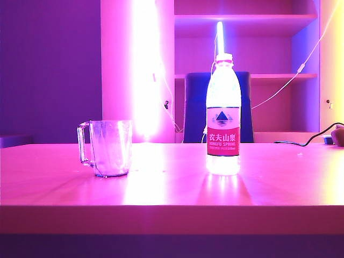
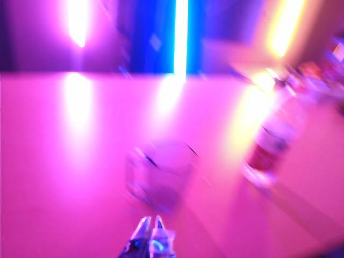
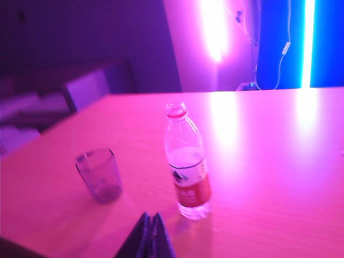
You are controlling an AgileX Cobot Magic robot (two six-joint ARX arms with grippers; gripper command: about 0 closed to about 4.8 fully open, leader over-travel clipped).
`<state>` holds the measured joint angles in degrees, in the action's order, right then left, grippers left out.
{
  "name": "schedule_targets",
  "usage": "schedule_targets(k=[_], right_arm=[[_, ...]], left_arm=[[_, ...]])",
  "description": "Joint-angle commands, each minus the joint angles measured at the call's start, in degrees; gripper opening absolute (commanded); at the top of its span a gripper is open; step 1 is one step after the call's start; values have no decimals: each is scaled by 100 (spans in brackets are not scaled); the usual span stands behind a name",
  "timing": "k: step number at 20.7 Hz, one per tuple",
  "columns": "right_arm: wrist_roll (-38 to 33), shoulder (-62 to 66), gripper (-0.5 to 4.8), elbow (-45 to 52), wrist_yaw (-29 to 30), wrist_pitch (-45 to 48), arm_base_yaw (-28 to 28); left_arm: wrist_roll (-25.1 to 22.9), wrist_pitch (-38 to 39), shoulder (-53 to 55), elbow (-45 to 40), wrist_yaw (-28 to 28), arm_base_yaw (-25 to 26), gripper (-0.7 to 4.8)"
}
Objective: Pick up the mineral water bottle on the table and pour water into the mug until it's half full.
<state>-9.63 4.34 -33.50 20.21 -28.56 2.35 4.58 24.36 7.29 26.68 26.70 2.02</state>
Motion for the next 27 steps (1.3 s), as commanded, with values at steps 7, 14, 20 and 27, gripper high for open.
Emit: schedule_targets(k=[7,14,20,27], right_arm=[[1202,2446,78,-898,752,1377,39],[219,4675,198,503,74,5289,693],[686,7499,479,1034,-522,8255,1220],[662,9901,479,597,-461,10389,1261]], left_arm=[[-415,201,2363,417,1255,0,-5],[-415,170,2564,417,1255,0,-5],[-413,168,2557,417,1255,0,-5],[-413,177,2559,404,1255,-2,-5]])
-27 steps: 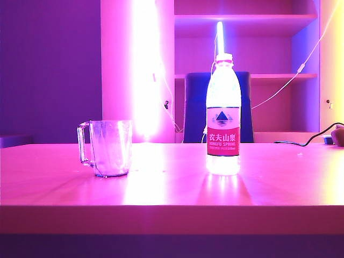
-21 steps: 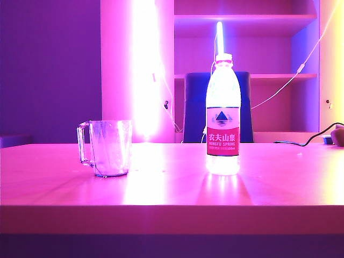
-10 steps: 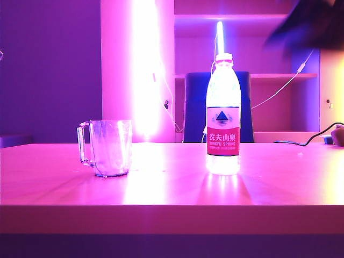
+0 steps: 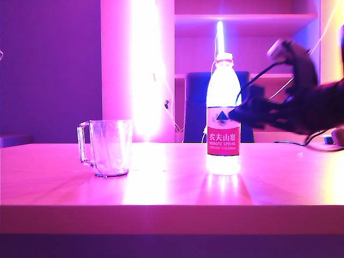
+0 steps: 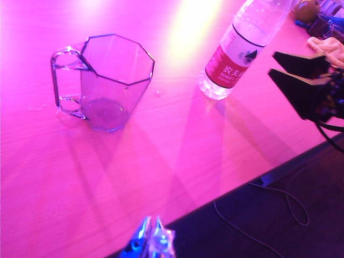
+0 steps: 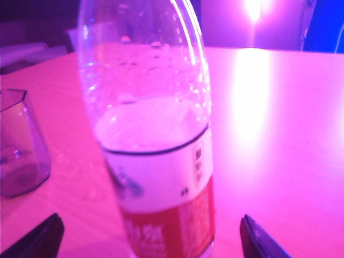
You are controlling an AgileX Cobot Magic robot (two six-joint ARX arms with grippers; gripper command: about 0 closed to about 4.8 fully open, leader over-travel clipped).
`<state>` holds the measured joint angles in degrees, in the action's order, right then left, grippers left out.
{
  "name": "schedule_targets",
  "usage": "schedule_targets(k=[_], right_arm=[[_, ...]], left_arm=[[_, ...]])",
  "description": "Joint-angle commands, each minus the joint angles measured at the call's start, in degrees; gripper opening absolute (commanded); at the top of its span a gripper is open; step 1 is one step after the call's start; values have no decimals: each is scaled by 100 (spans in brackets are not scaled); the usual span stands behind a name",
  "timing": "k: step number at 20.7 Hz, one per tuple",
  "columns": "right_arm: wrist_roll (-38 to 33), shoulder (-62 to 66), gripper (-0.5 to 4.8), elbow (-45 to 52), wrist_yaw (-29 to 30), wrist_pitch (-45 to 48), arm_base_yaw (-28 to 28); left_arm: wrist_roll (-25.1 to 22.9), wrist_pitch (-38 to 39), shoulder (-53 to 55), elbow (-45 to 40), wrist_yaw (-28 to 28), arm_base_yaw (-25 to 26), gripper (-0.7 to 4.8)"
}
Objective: Pick up the mineral water bottle on the table and pour water into the mug until it's half full.
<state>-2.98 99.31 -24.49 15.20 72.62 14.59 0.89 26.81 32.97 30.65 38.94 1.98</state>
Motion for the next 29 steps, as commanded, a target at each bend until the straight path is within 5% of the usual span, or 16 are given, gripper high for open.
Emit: schedule_targets(k=[1,8,10,13,16,19,22,25,29], right_arm=[[-2,538,479,-448,33,269,79],[-2,1123,479,-1447,-9,-221,302],[-2,1207,385,-1683,11,-621,313],[-2,1340,383,-1958,20,-739,326],[0,1338,241,-2225,258,-1088,343],[74,1161,238,-2490,293,-1580,348],[1281,627,239,-3008,-68,-3342,511],[3102,350,239,-4000,-1075,-5543,970],[4345,531,239,-4824,-2393,-6763,1445]], left_arm=[[-44,-68,-9,7,31,2,-5],[-44,-70,-7,7,31,4,-5],[-44,-68,-7,7,31,4,-5],[-44,-72,-9,7,31,4,-5],[-44,-68,-7,4,31,4,-5],[-44,-70,-9,7,31,4,-5],[-44,-70,-7,7,31,4,-5],[-44,-70,-7,7,28,4,-5],[-44,-66,-9,7,31,4,-5]])
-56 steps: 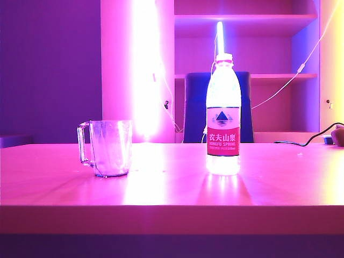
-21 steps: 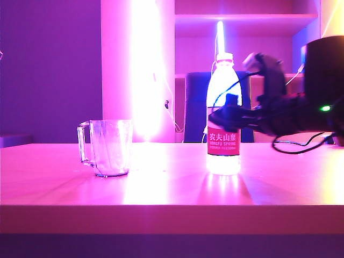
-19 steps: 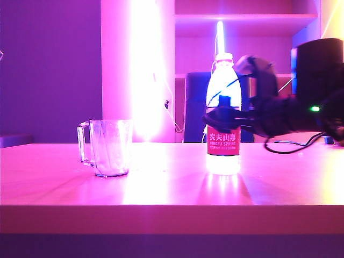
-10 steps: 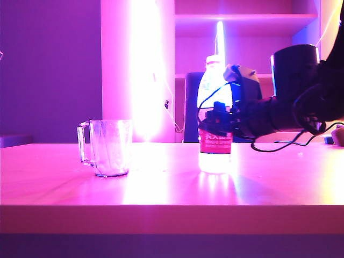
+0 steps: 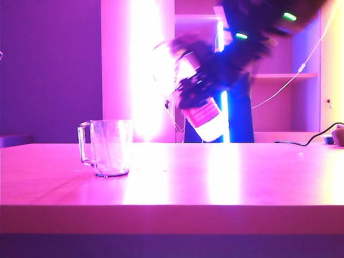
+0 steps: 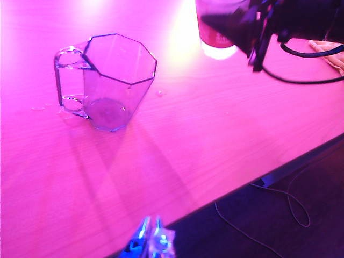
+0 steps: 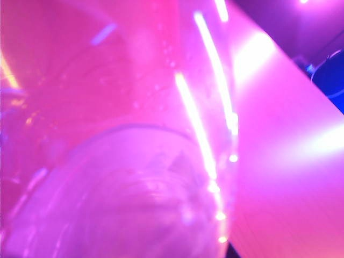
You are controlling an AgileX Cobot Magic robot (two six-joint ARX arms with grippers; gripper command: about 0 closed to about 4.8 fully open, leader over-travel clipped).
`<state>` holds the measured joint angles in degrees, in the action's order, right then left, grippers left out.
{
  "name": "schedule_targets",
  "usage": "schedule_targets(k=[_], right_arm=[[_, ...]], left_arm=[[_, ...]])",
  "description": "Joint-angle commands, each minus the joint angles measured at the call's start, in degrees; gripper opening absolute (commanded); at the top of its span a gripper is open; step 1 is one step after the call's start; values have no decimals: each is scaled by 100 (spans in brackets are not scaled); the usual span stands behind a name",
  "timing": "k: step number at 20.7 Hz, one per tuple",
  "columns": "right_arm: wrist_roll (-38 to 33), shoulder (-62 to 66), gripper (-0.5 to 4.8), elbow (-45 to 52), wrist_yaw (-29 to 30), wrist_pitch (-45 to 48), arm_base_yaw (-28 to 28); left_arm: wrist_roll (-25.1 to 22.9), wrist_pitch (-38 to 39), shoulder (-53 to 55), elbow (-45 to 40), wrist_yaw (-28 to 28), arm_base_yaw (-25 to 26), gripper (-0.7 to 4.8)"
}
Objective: Pick up the mineral water bottle on the table and pour water into the mug until it's half full.
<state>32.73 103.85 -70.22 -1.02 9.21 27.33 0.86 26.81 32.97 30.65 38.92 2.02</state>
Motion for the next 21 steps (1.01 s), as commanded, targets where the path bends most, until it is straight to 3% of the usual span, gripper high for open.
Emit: schedule_targets(k=[1,4,10,15,21], right_arm=[[1300,162,241,-396,-1209,-492,343],[2116,369,241,-621,-1939,-649,638],[2802,455,241,-660,-2680,-608,927],[3228,452,242,-660,-3169,-599,962],[3950,450,242,-682,-3497,-461,1082]], left_arm=[[-42,-72,-9,7,33,0,-5],[-44,-98,-9,7,-179,2,-5],[-151,-455,-9,7,-179,2,-5],[-535,-549,-9,7,-181,0,-5],[-540,-719,-9,7,-184,2,-5]])
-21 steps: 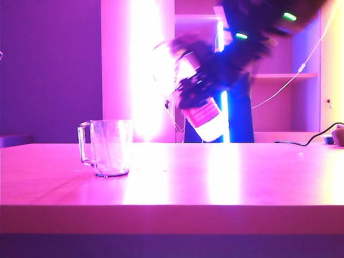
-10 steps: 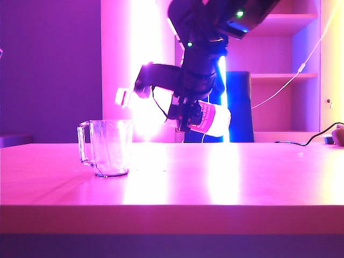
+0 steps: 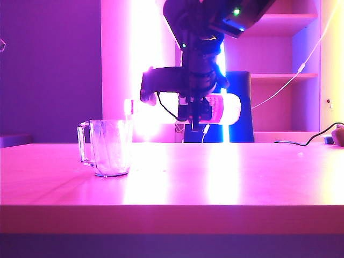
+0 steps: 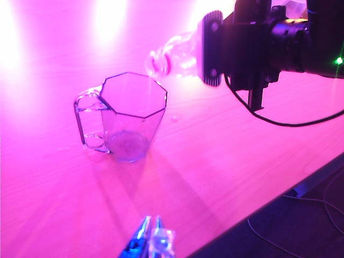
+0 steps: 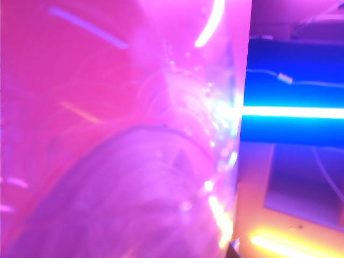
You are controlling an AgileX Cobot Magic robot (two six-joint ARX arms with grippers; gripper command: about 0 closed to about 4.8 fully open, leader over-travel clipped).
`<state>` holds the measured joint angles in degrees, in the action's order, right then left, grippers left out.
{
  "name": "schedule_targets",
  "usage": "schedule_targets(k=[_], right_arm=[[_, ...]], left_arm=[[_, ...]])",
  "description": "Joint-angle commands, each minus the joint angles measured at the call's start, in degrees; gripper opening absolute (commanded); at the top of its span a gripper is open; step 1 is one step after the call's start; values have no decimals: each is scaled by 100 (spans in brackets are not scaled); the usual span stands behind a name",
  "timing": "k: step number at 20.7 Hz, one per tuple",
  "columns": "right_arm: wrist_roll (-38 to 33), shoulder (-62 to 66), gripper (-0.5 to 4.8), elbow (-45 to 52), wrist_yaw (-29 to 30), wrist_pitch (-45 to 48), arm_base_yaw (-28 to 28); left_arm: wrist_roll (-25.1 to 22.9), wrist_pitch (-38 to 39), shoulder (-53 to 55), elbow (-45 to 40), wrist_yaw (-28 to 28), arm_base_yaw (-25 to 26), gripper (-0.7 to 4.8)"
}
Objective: Pick up the mineral water bottle on the table and pour water into the mug until it's half full.
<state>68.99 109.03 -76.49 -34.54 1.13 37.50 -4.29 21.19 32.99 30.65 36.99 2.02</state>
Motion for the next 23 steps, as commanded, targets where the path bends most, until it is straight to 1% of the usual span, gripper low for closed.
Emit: schedule_targets(k=[1,7,13,22,23], right_arm=[[407,-70,242,-74,-177,387,87],[800,-70,242,-92,-619,466,210],[1261,-76,242,-92,-968,723,295],[1399,-76,242,-92,-1182,817,304],[1399,-76,242,-92,-1187,820,304]], left_arm=[[-24,-188,-11,7,11,2,-5],[-24,-409,-9,7,9,2,-5],[-26,-417,-9,7,11,2,-5],[-31,-417,-9,7,7,2,-5],[-87,-417,-9,7,9,2,-5]])
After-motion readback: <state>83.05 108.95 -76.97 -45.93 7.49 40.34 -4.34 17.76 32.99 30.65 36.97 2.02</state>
